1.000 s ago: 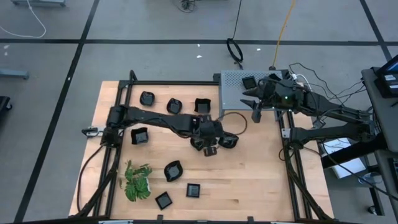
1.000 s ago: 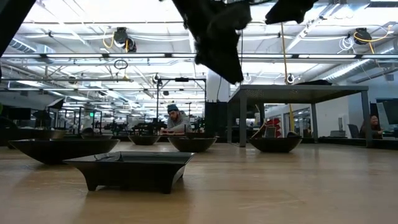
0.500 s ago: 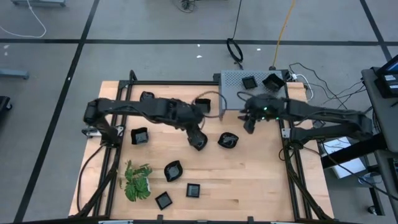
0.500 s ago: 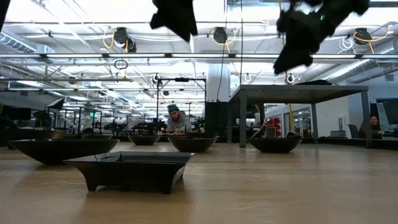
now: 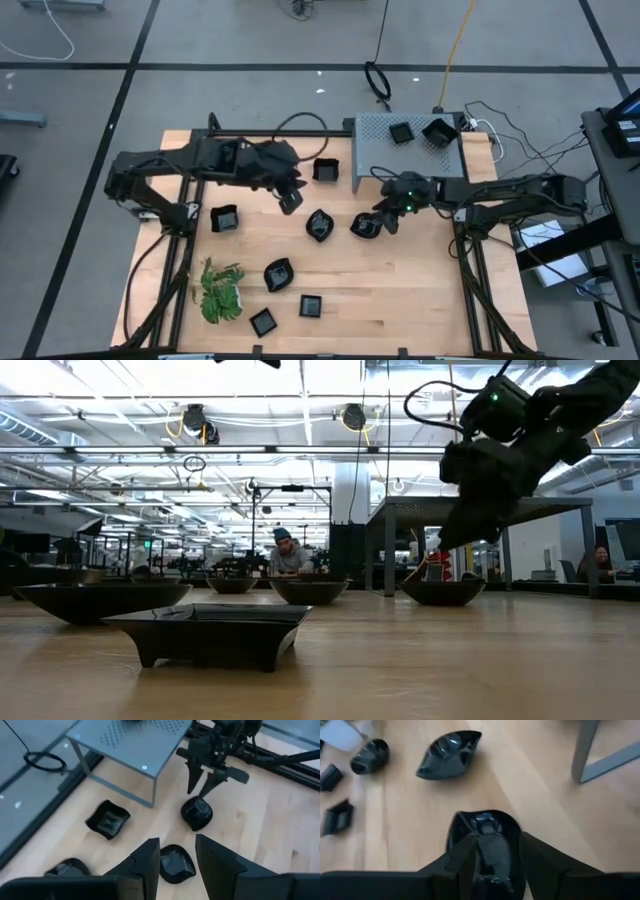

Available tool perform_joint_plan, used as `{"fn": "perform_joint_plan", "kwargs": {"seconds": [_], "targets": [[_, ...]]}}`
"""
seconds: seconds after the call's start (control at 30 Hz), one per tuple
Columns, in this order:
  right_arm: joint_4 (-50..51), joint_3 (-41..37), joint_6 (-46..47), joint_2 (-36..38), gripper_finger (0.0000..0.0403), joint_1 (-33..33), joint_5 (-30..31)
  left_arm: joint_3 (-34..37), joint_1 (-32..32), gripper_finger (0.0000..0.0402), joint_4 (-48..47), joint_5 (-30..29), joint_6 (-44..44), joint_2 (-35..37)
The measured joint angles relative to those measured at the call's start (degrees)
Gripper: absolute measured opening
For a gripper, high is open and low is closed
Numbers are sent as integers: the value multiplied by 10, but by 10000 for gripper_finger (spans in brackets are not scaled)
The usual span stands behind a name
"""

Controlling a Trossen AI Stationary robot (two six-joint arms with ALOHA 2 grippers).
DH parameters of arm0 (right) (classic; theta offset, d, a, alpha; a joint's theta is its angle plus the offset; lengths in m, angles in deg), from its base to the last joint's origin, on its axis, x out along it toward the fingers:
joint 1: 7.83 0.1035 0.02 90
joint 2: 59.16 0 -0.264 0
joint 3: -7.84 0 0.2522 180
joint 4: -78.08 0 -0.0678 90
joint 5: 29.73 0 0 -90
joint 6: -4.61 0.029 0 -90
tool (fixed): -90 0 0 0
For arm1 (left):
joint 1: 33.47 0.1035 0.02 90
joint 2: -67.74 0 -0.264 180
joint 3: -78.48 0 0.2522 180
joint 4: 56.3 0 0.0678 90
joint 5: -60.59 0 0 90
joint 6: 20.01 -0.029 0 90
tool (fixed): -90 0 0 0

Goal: Pick & Place Mini shaped plates
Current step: Put the leaf-shaped plate on the shelf

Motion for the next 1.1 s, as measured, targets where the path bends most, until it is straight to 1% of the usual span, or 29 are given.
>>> {"fn": "perform_joint_plan", "kwargs": {"seconds": [0.07,0.2,0.3,0.43,0.5,0.53,0.57,0.67,0.7,0.73,0.93,0.97,1.1], "targets": [[-11,1,-13,2,142,7,14,-1,2,129,4,-6,-11,3],[16,1,-52,-3,142,23,22,0,2,129,0,-12,-38,14],[11,1,-119,-3,138,50,-16,0,2,129,-1,-13,-61,14],[14,1,-232,-3,131,94,-67,0,2,129,-2,-13,-95,13],[27,1,-290,-4,127,116,-80,0,2,129,-2,-13,-113,13],[35,1,-322,-6,126,125,-77,0,2,129,-2,-13,-118,13],[40,1,-353,-10,126,135,-57,0,2,129,-2,-13,-121,13],[40,1,-435,-29,127,155,50,0,2,129,-1,-15,-121,13],[34,1,-462,-38,128,159,71,0,2,129,-1,-15,-120,13],[29,2,-485,-48,129,161,83,0,2,129,-1,-15,-118,13],[32,2,-578,-118,129,170,95,0,2,129,-2,-15,-90,13],[21,2,-590,-127,129,172,109,0,2,129,-1,-16,-88,13],[-29,3,-621,-161,130,182,204,0,2,129,-1,-16,-76,13]]}}
